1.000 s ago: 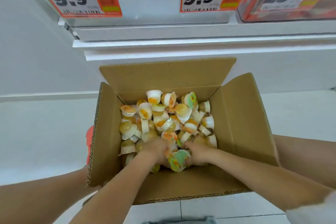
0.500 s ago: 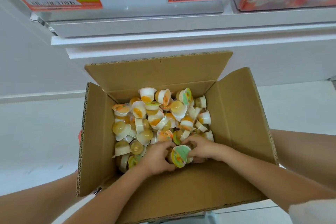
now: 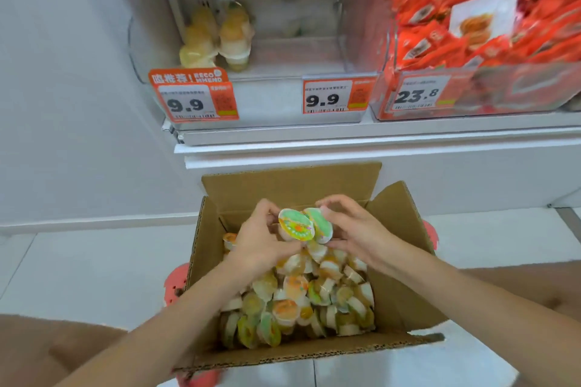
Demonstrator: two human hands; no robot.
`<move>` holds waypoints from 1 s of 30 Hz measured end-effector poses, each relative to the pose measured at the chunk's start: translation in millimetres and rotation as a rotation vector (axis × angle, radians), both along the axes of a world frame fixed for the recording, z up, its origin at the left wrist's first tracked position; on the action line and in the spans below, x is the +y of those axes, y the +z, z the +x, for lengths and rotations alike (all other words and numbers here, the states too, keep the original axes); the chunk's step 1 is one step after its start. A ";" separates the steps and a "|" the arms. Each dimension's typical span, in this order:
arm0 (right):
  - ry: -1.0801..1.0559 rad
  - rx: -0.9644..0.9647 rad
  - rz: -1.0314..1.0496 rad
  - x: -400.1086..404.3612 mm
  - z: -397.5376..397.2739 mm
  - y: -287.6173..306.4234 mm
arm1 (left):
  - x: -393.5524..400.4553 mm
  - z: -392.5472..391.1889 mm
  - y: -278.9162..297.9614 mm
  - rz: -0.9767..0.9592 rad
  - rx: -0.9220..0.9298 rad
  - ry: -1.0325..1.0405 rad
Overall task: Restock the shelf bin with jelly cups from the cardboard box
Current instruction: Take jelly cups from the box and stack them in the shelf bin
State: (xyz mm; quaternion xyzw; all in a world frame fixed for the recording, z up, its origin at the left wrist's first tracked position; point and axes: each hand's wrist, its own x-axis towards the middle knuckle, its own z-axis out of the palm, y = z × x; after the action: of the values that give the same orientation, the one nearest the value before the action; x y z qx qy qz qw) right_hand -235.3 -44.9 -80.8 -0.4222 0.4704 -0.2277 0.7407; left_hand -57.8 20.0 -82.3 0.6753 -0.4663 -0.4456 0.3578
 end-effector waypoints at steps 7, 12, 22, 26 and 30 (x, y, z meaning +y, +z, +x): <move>0.126 -0.022 -0.555 -12.2 24.1 127.8 | -10.2 16.7 129.7 -0.350 -0.108 -0.020; 0.146 -0.072 -0.593 -19.3 26.5 155.5 | -14.7 12.0 147.4 -0.445 0.108 0.095; 0.110 -0.148 -0.401 -24.9 35.7 147.7 | -20.5 8.7 135.6 -0.446 0.135 0.076; 0.132 -0.142 -0.378 -24.7 38.2 145.8 | -17.5 6.2 132.5 -0.470 0.091 0.103; 0.199 -0.156 -0.343 -25.3 39.3 149.2 | -13.9 7.5 130.8 -0.511 0.040 0.144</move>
State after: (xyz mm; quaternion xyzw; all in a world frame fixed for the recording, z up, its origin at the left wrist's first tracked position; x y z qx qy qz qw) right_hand -196.0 -70.2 68.4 -0.5676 0.3221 -0.2621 0.7109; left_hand -50.4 6.2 48.5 0.5855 -0.5074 -0.2998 0.5566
